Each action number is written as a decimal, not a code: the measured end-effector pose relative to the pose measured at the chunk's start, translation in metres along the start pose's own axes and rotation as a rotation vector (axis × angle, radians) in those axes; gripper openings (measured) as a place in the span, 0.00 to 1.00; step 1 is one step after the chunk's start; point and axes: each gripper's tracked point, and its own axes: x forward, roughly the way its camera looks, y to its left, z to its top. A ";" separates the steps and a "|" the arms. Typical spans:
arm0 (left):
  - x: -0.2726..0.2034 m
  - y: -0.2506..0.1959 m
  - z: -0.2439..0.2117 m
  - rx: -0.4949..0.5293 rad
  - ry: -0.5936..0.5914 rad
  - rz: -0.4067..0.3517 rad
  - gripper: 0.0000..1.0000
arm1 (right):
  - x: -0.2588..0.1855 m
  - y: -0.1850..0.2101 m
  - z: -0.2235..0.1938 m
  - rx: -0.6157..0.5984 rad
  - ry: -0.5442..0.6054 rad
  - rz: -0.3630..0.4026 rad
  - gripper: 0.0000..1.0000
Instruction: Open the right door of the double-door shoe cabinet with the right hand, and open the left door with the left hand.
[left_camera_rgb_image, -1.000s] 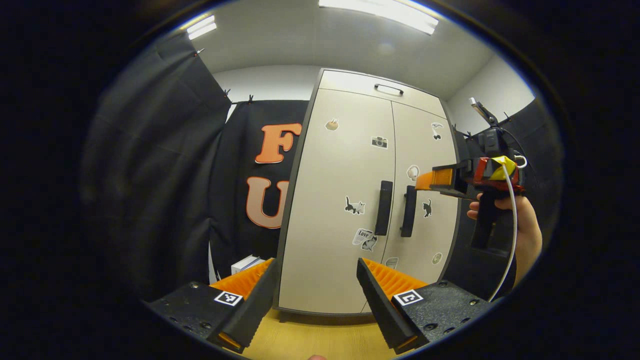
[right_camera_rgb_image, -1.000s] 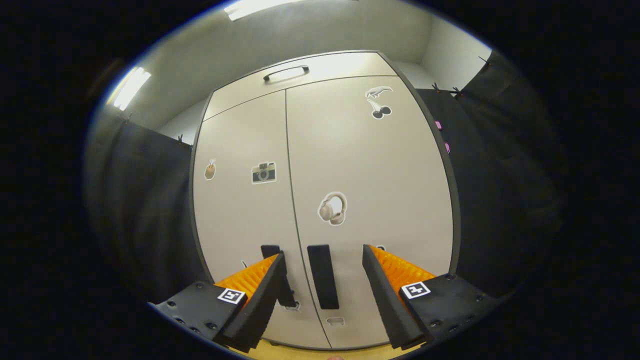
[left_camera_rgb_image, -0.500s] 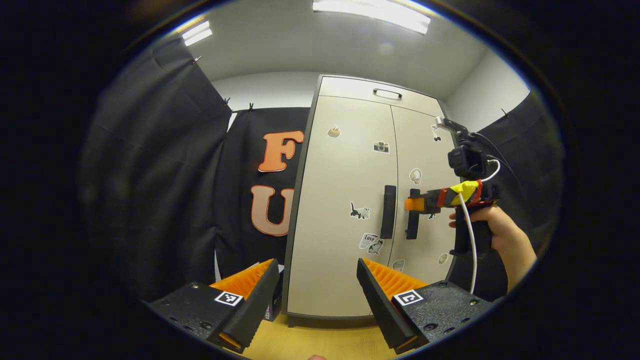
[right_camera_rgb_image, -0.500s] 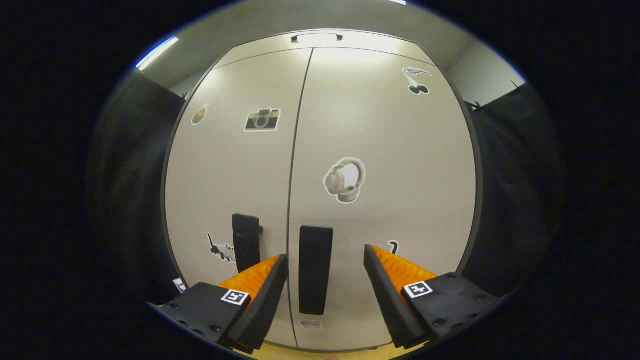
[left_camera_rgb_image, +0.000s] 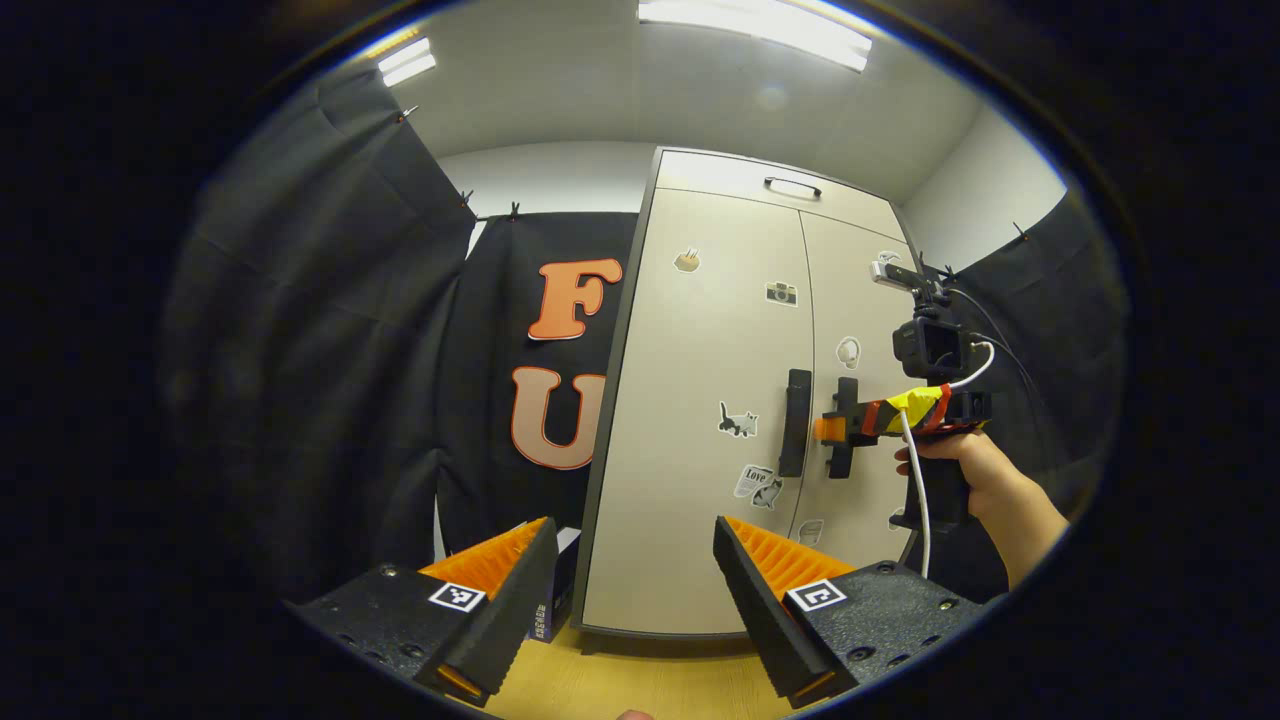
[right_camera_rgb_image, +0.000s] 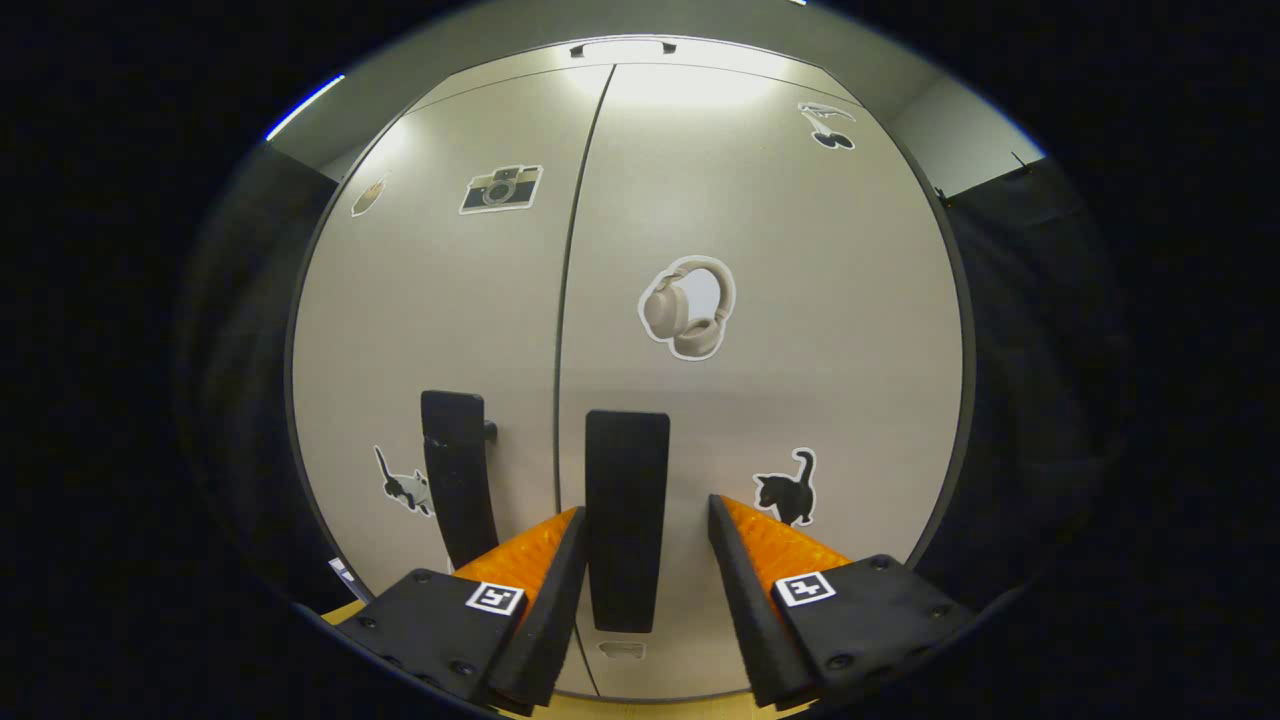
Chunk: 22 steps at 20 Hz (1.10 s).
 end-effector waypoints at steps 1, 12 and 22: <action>0.000 0.000 0.000 0.001 -0.001 -0.002 0.94 | -0.004 0.002 0.000 0.007 -0.002 0.014 0.72; -0.023 0.003 0.017 0.043 -0.021 -0.005 0.94 | -0.006 0.015 -0.006 0.040 0.036 0.106 0.21; -0.044 -0.005 0.022 0.070 -0.025 0.006 0.94 | -0.041 0.009 -0.011 0.005 0.098 0.246 0.21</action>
